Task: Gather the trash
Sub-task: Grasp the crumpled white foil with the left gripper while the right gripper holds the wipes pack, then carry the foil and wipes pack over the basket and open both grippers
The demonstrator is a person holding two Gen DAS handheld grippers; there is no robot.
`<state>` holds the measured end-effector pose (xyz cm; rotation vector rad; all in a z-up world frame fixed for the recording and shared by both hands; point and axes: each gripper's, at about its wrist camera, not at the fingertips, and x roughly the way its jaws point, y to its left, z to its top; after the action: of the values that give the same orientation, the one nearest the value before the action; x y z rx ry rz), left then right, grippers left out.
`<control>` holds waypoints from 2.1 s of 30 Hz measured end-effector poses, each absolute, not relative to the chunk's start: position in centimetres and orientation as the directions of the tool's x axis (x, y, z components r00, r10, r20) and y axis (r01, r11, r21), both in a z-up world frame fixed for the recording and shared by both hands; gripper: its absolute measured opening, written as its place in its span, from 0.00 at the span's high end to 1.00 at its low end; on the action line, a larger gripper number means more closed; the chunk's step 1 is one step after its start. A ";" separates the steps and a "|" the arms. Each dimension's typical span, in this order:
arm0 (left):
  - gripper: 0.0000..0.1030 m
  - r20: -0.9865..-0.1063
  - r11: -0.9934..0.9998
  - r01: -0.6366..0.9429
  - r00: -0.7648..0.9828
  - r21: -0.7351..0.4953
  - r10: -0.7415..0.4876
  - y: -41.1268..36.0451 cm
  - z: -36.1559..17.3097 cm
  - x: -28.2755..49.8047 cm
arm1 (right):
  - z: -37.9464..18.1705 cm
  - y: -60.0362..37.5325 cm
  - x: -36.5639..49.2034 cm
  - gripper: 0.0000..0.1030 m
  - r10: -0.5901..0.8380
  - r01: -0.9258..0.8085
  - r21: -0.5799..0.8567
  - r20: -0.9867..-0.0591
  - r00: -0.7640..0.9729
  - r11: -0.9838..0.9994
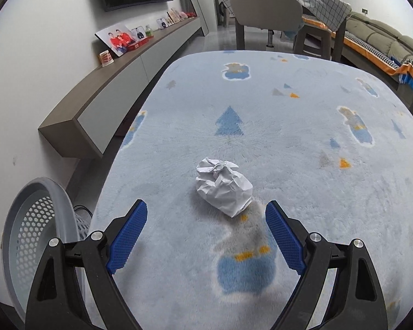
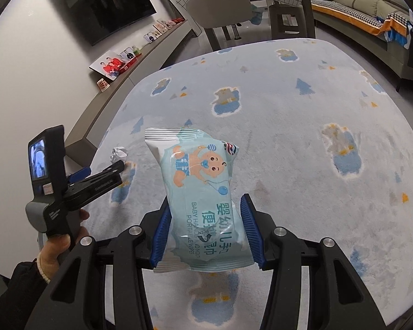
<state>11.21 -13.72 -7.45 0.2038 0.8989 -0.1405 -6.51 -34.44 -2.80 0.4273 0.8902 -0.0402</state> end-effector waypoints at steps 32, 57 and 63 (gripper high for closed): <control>0.73 -0.744 0.966 0.254 0.655 0.047 -0.136 -7.3 -2.7 4.5 | -1.4 -27.5 -3.2 0.54 0.188 0.097 0.317 -0.752 0.632 0.944; 0.72 -0.712 0.988 -0.102 0.685 0.118 0.156 13.2 0.2 0.8 | 0.6 -3.7 4.4 0.54 0.389 -0.319 0.245 -0.742 0.547 0.916; 0.71 -0.709 0.975 -0.164 0.670 0.149 0.221 15.2 -1.0 0.8 | -1.1 -0.4 5.5 0.54 0.416 -0.383 0.234 -0.752 0.512 0.894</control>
<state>0.77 15.20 -0.97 0.0748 0.8081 0.2172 5.53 -0.40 -1.10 0.0396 0.9155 0.4803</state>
